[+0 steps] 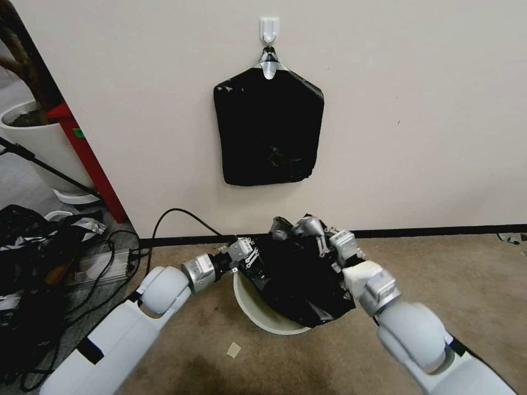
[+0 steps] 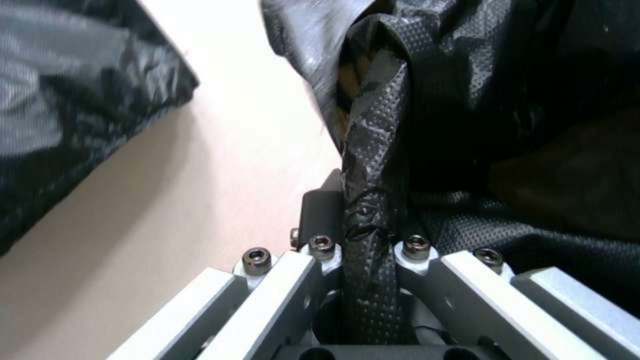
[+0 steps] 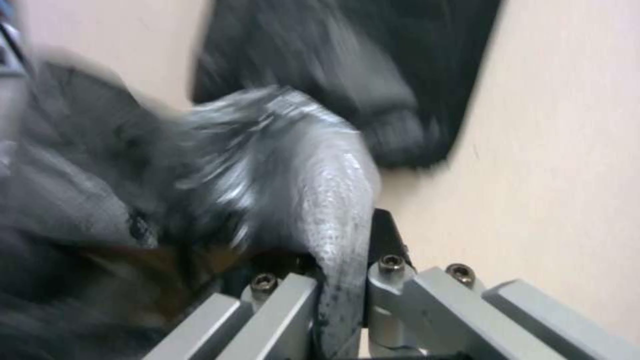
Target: Place a trash bag onto the trash bin.
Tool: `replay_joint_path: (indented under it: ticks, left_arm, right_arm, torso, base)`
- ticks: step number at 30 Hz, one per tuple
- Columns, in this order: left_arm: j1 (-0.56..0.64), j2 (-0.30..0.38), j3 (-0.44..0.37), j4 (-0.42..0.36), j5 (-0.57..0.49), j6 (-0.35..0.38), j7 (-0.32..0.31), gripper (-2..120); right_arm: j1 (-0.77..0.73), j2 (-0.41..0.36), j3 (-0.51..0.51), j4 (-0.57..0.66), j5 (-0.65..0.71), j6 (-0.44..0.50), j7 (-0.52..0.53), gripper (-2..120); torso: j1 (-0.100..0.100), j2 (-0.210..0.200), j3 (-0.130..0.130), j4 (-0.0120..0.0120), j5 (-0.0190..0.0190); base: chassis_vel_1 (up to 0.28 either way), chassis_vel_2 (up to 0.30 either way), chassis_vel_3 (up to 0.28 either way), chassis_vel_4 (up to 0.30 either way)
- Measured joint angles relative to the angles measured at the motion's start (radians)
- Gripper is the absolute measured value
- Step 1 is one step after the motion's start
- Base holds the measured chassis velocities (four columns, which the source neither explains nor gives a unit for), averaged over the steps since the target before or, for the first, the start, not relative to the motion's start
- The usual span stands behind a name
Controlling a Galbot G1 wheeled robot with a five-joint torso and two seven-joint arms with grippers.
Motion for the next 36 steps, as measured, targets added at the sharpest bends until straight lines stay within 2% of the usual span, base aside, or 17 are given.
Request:
replay_joint_path:
  ticks: [1, 2, 4, 7, 9, 14, 17, 19, 21, 23, 24, 27, 28, 31, 33, 34, 36]
  left_arm:
    - [0.0, 0.0, -0.015, 0.002, -0.021, -0.019, 0.046, 3]
    - [0.0, 0.0, -0.015, 0.002, -0.021, -0.019, 0.046, 3]
    - [-0.004, 0.0, -0.034, 0.004, -0.057, -0.04, 0.104, 3]
    - [-0.01, -0.005, -0.047, 0.01, -0.089, -0.043, 0.117, 3]
    - [-0.012, -0.007, -0.049, 0.012, -0.098, -0.041, 0.111, 3]
    - [-0.022, -0.031, -0.043, 0.015, -0.168, 0.038, -0.01, 3]
    - [-0.025, -0.039, -0.038, 0.016, -0.195, 0.066, -0.031, 3]
    - [-0.032, -0.049, -0.035, 0.016, -0.247, 0.101, -0.044, 3]
    - [-0.033, -0.05, -0.035, 0.016, -0.257, 0.108, -0.045, 3]
    - [-0.035, -0.052, -0.035, 0.018, -0.279, 0.13, -0.045, 3]
    - [-0.035, -0.052, -0.035, 0.018, -0.279, 0.13, -0.045, 3]
    - [-0.035, -0.049, -0.038, 0.029, -0.28, 0.143, -0.032, 3]
    - [-0.035, -0.049, -0.038, 0.029, -0.28, 0.143, -0.032, 3]
    - [-0.031, -0.046, -0.044, 0.046, -0.244, 0.127, -0.018, 3]
    - [-0.031, -0.046, -0.044, 0.047, -0.24, 0.125, -0.018, 3]
    - [-0.031, -0.05, -0.044, 0.059, -0.199, 0.107, -0.018, 3]
    - [-0.034, -0.056, -0.043, 0.067, -0.157, 0.094, -0.024, 3]
  right_arm:
    - [0.011, 0.001, 0.002, -0.049, 0.005, 0.009, -0.001, 0]
    - [0.011, 0.001, 0.002, -0.049, 0.005, 0.009, -0.001, 0]
    - [0.024, 0.006, 0.003, -0.116, 0.008, 0.021, -0.003, 0]
    - [0.031, 0.011, 0.006, -0.171, 0.008, 0.043, -0.015, 0]
    - [0.031, 0.012, 0.006, -0.186, 0.007, 0.054, -0.023, 0]
    - [0.003, 0.021, -0.01, -0.231, -0.027, 0.143, -0.095, 0]
    - [-0.003, 0.027, -0.016, -0.242, -0.045, 0.167, -0.105, 0]
    - [0.004, 0.043, -0.021, -0.283, -0.081, 0.229, -0.115, 0]
    - [0.01, 0.046, -0.021, -0.297, -0.089, 0.247, -0.121, 0]
    - [0.038, 0.057, -0.011, -0.377, -0.119, 0.361, -0.186, 7]
    - [0.038, 0.057, -0.011, -0.377, -0.119, 0.361, -0.186, 7]
    - [0.068, 0.063, 0.034, -0.475, -0.139, 0.493, -0.326, 23]
    - [0.068, 0.063, 0.034, -0.475, -0.139, 0.493, -0.326, 23]
    - [0.064, 0.046, 0.074, -0.459, -0.035, 0.502, -0.469, 37]
    - [0.064, 0.043, 0.076, -0.454, -0.021, 0.498, -0.48, 38]
    - [0.058, 0.029, 0.084, -0.427, 0.046, 0.471, -0.532, 44]
    - [0.051, 0.011, 0.087, -0.4, 0.085, 0.43, -0.561, 53]
  torso:
    - [0.0, 0.0, 0.0, 0.0, 0.0001]
    - [0.0, 0.0, 0.0, 0.0, 0.0001]
    - [0.0, 0.0, 0.0, -0.0001, 0.0001]
    - [0.0, 0.0, 0.0, -0.0001, 0.0001]
    - [0.0, 0.0, 0.0, 0.0, 0.0002]
    - [0.0, 0.0, 0.0, -0.0001, 0.0001]
    - [0.0, 0.0, 0.0, -0.0002, 0.0]
    - [0.0, 0.0, 0.0, -0.0002, 0.0001]
    - [0.0, 0.0, 0.0, -0.0002, 0.0]
    - [0.0, 0.0, 0.0, 0.0, 0.0003]
    - [0.0, 0.0, 0.0, 0.0, 0.0003]
    - [0.0, 0.0, 0.0, 0.0, 0.0004]
    - [0.0, 0.0, 0.0, 0.0, 0.0004]
    - [0.0, 0.0, 0.0, -0.0001, 0.0001]
    - [0.0, 0.0, 0.0, -0.0001, 0.0001]
    - [0.0, 0.0, 0.0, 0.0, -0.0001]
    - [0.0, 0.0, 0.0, 0.0, 0.0]
  base:
    - [0.0, 0.0, 0.0, 0.0]
    - [0.0, 0.0, 0.0, 0.0]
    - [0.0, 0.0, 0.0, 0.0]
    - [0.0, 0.0, 0.0, 0.0]
    - [0.0, 0.0, 0.0, 0.0]
    - [0.0, 0.0, 0.0, 0.0]
    - [0.0, 0.0, 0.0, 0.0]
    - [0.0, 0.0, 0.0, 0.0]
    - [0.0, 0.0, 0.0, 0.0]
    - [0.0, 0.0, 0.0, 0.0]
    - [0.0, 0.0, 0.0, 0.0]
    - [0.0, 0.0, 0.0, 0.0]
    - [0.0, 0.0, 0.0, 0.0]
    - [0.0, 0.0, 0.0, 0.0]
    - [0.0, 0.0, 0.0, 0.0]
    - [0.0, 0.0, 0.0, 0.0]
    - [0.0, 0.0, 0.0, 0.0]
